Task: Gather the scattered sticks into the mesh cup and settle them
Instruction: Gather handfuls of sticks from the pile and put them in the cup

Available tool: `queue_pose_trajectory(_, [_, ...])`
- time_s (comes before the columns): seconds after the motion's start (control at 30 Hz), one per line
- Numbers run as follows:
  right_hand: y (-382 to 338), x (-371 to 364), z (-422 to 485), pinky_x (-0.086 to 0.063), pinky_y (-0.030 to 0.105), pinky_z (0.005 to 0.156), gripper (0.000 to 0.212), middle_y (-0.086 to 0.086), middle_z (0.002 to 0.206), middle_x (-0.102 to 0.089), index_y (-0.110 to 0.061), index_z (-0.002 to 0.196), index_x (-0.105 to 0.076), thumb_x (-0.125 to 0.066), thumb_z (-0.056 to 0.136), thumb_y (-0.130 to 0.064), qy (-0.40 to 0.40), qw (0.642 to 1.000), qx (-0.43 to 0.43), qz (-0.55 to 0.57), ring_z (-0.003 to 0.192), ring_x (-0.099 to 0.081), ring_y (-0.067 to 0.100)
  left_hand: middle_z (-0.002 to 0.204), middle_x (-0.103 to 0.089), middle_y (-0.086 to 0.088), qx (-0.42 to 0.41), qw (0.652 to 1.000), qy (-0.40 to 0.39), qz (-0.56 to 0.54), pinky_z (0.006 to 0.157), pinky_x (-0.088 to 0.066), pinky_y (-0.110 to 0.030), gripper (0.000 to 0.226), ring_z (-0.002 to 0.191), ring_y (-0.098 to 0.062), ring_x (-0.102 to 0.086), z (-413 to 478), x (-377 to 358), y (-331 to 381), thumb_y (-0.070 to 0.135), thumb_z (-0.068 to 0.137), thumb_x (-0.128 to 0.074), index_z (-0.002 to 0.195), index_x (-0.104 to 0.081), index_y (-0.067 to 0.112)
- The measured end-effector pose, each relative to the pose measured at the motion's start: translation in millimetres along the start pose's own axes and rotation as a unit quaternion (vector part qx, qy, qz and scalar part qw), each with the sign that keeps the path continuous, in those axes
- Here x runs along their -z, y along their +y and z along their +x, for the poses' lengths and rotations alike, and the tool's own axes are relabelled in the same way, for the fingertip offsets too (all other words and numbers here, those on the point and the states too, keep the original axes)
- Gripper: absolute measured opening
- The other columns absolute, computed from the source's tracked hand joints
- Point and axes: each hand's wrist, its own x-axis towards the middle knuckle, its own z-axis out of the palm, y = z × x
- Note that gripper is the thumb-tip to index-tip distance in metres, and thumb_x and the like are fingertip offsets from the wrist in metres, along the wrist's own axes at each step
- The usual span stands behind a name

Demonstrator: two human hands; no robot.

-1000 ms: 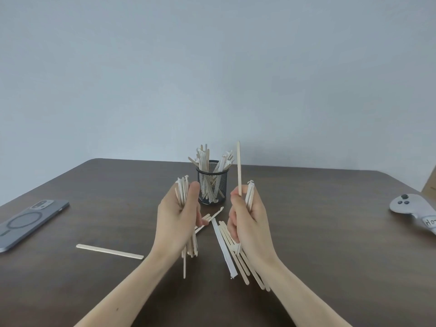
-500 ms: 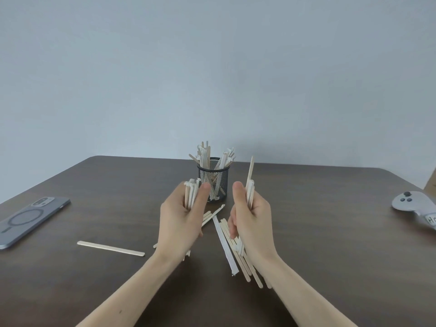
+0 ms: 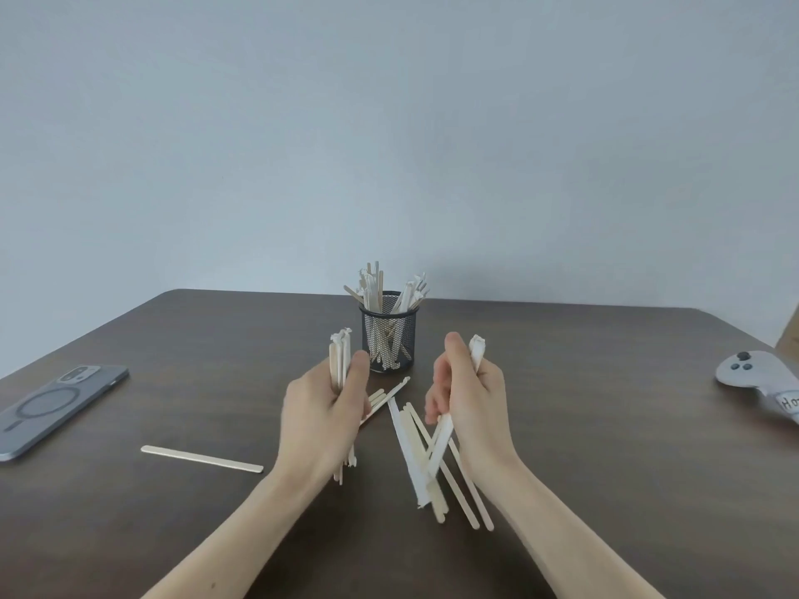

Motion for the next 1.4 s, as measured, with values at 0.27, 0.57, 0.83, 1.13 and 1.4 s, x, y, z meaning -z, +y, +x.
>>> queue_pose_trajectory(0.27, [-33.3,6.0,18.7,-0.044,0.036,0.070,0.054,-0.004,0.054,-0.048,-0.020,0.058,-0.050,-0.033,0.104,-0.044,0.040,0.950,0.073,-0.302,0.060,-0.051,0.019,0.051,-0.037,0.002,0.002,0.984,0.005,0.180,0.058,-0.034,-0.034,0.047,0.053,-0.023,-0.033,22.1,19.6,12.7,0.038,0.096,-0.044,0.061,-0.025,0.015])
queue_pose_trajectory(0.57, [-92.7,-20.3,69.0,-0.043,0.037,0.075,0.051,-0.003,0.061,-0.055,-0.012,0.073,-0.061,-0.032,0.102,-0.042,0.028,0.940,0.147,-0.307,0.068,-0.056,0.027,0.056,-0.037,-0.008,-0.061,0.997,-0.043,0.003,0.052,-0.032,-0.032,0.048,0.049,-0.019,-0.031,87.2,24.8,71.5,0.028,0.101,-0.044,0.076,-0.047,-0.012])
queue_pose_trajectory(0.83, [-99.7,-36.5,134.8,-0.054,0.042,0.089,0.049,-0.010,0.058,-0.058,-0.016,0.077,-0.068,-0.038,0.102,-0.046,0.054,0.945,0.164,-0.277,0.080,-0.069,0.028,0.057,-0.068,-0.026,-0.025,0.997,-0.042,-0.059,0.054,-0.062,-0.044,0.040,0.042,-0.031,-0.064,148.7,1.6,73.0,0.026,0.096,-0.052,0.077,-0.065,-0.006])
queue_pose_trajectory(1.13, [-58.0,-38.0,163.0,-0.050,0.035,0.080,0.050,-0.003,0.072,-0.068,-0.016,0.085,-0.072,-0.039,0.102,-0.049,0.052,0.918,0.139,-0.369,0.083,-0.070,0.030,0.053,-0.068,-0.023,-0.070,0.996,-0.042,0.040,0.049,-0.053,-0.037,0.054,0.025,-0.008,-0.047,162.0,-31.6,42.9,0.031,0.099,-0.054,0.076,-0.064,-0.017])
queue_pose_trajectory(1.4, [-43.3,-37.5,172.0,-0.052,0.033,0.076,0.049,-0.009,0.054,-0.059,-0.014,0.080,-0.074,-0.043,0.100,-0.045,0.026,0.916,0.123,-0.381,0.072,-0.069,0.027,0.054,-0.067,-0.026,-0.073,0.996,0.041,-0.017,0.053,-0.051,-0.041,0.061,0.030,-0.013,-0.047,174.4,-32.4,45.3,0.036,0.101,-0.052,0.076,-0.066,-0.019])
